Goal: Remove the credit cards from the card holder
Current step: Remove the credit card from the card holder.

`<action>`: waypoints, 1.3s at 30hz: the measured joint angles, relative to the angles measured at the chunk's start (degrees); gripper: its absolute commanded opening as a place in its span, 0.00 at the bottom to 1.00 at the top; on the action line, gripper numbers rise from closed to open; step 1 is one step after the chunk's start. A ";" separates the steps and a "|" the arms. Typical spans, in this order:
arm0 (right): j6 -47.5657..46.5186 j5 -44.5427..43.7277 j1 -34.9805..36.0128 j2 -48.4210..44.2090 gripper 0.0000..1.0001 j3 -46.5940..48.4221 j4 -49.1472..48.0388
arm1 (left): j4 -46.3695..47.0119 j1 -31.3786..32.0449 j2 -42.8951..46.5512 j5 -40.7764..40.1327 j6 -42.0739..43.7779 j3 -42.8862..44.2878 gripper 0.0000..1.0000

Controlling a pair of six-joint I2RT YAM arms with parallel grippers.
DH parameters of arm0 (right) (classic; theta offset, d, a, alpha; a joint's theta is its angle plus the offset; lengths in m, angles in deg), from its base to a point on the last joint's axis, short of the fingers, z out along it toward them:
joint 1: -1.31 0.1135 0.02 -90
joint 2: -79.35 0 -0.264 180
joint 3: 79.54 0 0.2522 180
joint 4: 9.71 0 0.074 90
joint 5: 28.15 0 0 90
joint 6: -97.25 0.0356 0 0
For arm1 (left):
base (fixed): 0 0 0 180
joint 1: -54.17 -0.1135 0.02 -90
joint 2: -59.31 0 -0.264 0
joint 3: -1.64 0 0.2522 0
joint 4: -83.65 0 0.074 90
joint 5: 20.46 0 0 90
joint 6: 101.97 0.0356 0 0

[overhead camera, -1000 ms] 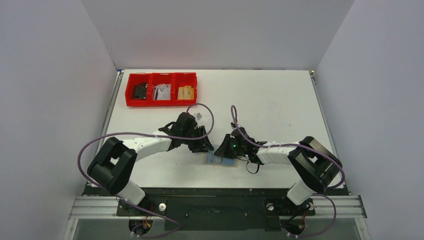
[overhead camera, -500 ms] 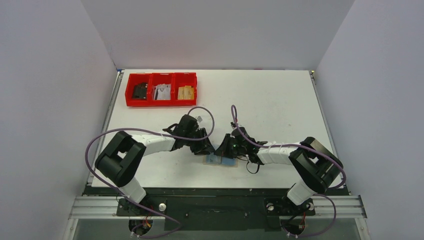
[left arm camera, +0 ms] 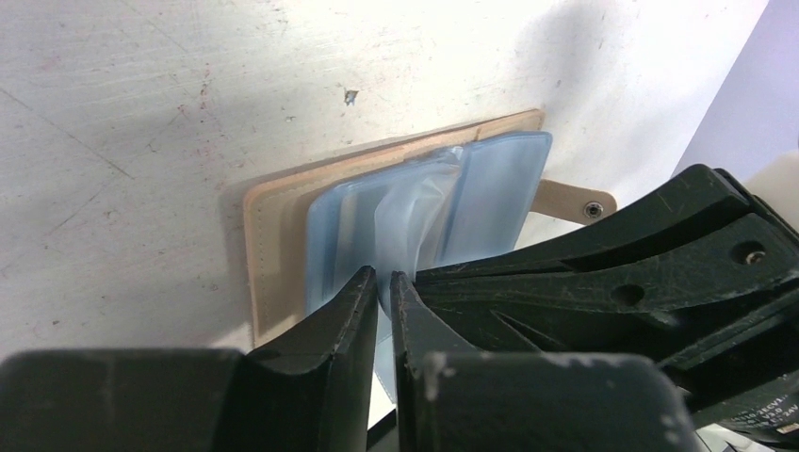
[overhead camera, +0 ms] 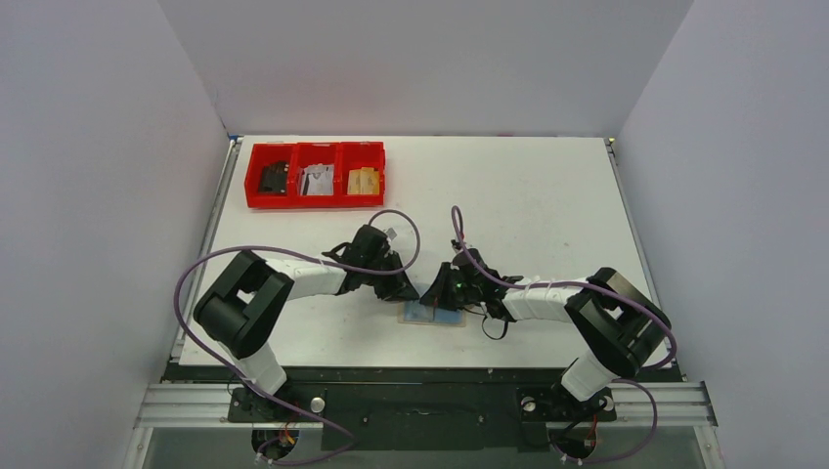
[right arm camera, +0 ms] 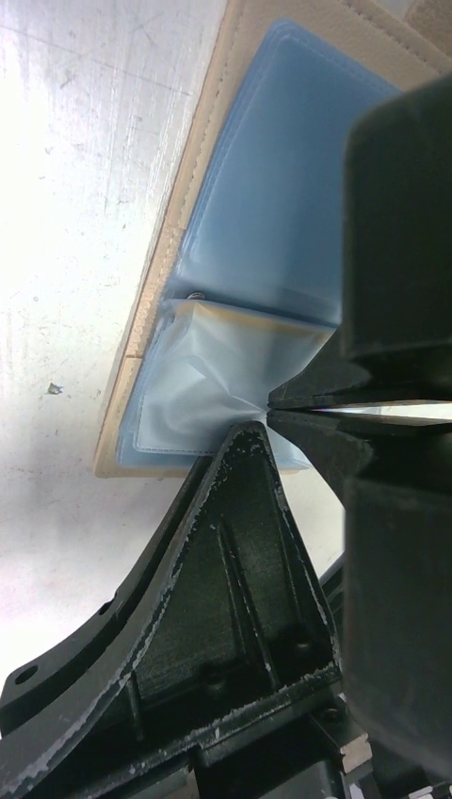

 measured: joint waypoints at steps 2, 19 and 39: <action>-0.04 -0.02 0.00 -0.04 0.11 0.02 0.39 | -0.02 0.00 -0.33 0.00 -0.02 0.00 0.01; -2.43 -5.25 0.00 -8.76 0.44 1.90 11.08 | -2.03 0.55 0.74 -1.92 0.72 0.02 0.00; -4.35 -16.94 -0.37 -19.50 0.45 3.50 26.82 | -4.92 6.97 3.04 -2.75 2.32 6.21 0.32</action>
